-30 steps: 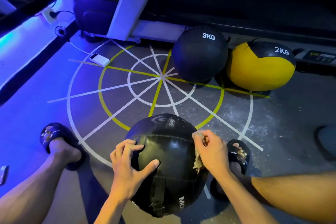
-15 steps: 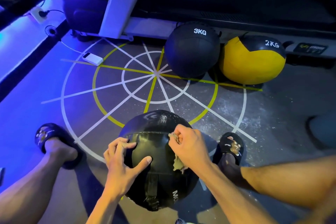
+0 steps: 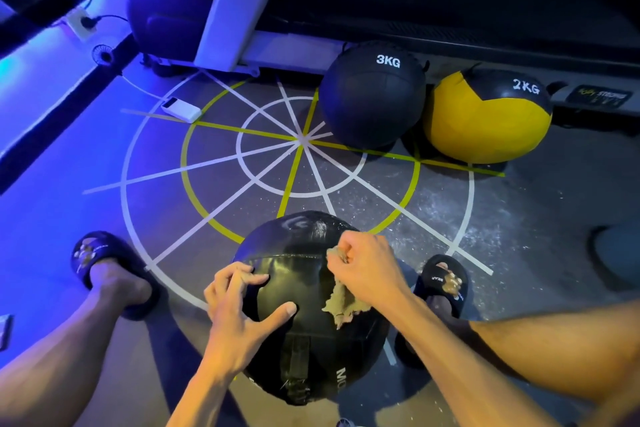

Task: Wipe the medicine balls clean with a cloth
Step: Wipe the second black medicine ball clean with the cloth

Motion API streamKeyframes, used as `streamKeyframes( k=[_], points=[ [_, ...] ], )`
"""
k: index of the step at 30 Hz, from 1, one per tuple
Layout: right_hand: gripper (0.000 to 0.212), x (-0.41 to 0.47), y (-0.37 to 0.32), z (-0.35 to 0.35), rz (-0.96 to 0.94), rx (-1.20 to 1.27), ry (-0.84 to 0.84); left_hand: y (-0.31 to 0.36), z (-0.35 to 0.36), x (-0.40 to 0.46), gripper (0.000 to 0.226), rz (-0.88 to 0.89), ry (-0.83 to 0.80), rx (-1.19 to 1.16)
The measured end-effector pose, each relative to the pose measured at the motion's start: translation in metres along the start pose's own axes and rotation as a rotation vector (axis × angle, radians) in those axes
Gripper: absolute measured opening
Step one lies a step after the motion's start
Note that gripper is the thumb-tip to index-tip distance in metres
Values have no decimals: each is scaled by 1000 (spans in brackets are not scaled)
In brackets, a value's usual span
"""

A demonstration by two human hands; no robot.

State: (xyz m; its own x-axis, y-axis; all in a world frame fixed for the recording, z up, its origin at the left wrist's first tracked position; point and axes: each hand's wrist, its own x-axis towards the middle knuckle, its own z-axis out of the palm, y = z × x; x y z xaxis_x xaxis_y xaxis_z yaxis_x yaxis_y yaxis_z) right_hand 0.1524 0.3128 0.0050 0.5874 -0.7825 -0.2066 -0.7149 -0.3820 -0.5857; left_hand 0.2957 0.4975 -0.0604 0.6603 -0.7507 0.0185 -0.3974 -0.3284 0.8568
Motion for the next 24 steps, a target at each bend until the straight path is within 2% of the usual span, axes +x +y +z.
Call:
streamKeyframes(
  k=[4, 7, 11, 17, 24],
  points=[
    [26, -9, 31, -16, 128, -46, -6, 1, 2, -1, 58, -3, 27, -16],
    [22, -2, 11, -7, 59, -36, -7, 0, 4, -1, 57, -13, 22, -19],
    [28, 3, -12, 5, -57, -21, -23, -5, -2, 3, 58, -17, 24, -21],
    [26, -5, 38, -16, 105, -74, -59, 0, 3, 2, 59, -20, 23, -35],
    [28, 12, -1, -1, 18, -33, -70, -3, -1, 3, 58, -46, 33, -43]
  ],
)
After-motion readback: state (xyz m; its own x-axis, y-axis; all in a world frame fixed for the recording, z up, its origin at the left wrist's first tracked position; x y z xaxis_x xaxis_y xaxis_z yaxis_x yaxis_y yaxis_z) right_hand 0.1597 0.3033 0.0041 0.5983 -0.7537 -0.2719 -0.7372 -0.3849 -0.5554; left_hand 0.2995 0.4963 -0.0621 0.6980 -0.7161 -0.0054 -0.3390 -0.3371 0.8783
